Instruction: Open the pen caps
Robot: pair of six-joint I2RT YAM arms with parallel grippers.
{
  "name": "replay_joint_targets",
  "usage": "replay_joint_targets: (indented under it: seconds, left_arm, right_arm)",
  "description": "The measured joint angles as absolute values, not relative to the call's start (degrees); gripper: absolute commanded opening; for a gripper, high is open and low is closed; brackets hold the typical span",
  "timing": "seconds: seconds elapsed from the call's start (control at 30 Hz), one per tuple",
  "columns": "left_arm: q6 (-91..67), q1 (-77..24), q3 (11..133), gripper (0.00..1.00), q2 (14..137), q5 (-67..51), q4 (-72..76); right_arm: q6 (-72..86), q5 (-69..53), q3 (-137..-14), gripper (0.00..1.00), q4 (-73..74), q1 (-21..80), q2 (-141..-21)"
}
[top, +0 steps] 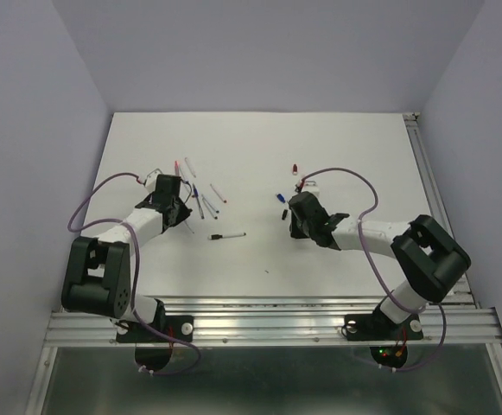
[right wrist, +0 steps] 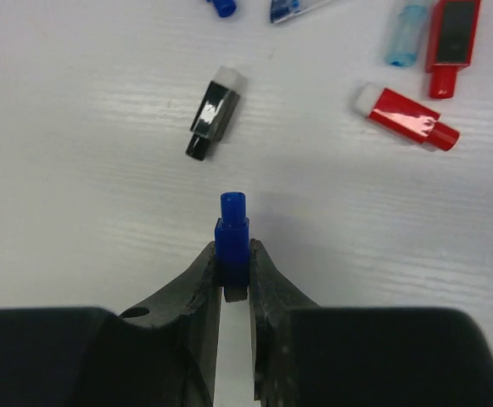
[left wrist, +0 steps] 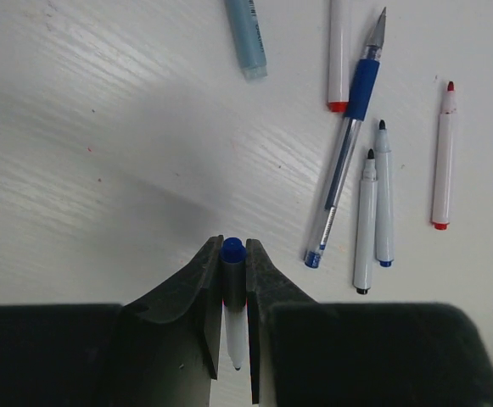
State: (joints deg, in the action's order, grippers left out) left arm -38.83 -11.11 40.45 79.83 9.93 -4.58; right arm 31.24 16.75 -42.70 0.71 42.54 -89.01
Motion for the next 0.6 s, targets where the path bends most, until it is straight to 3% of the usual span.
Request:
replay_joint_targets:
  seconds: [0.17,0.3,0.37,0.47,0.6]
  left_arm:
    - [-38.81,-10.92,42.44,0.22,83.92,10.17,-4.4]
    - [-39.0,-10.76,43.38,0.4,85.45,10.81,-3.79]
    - [-39.03,-10.76,43.42,0.44,85.65,10.98,-3.7]
    - [-38.98,-10.76,43.97,0.48,86.15,11.07,-3.64]
    - [-38.83,-10.76,44.73,0.62,86.52,10.79,-3.51]
  right_arm:
    - [29.58,17.61,-44.91,0.16,1.58,39.13,-92.71]
    - [28.51,17.52,-46.19,0.34,2.33,38.3,-93.58]
    - [28.21,17.52,-46.26,0.4,2.57,38.33,-93.58]
    - [27.88,17.47,-46.61,0.61,3.27,38.33,-93.58]
    - [26.7,16.03,-47.33,0.73,5.02,38.33,-93.14]
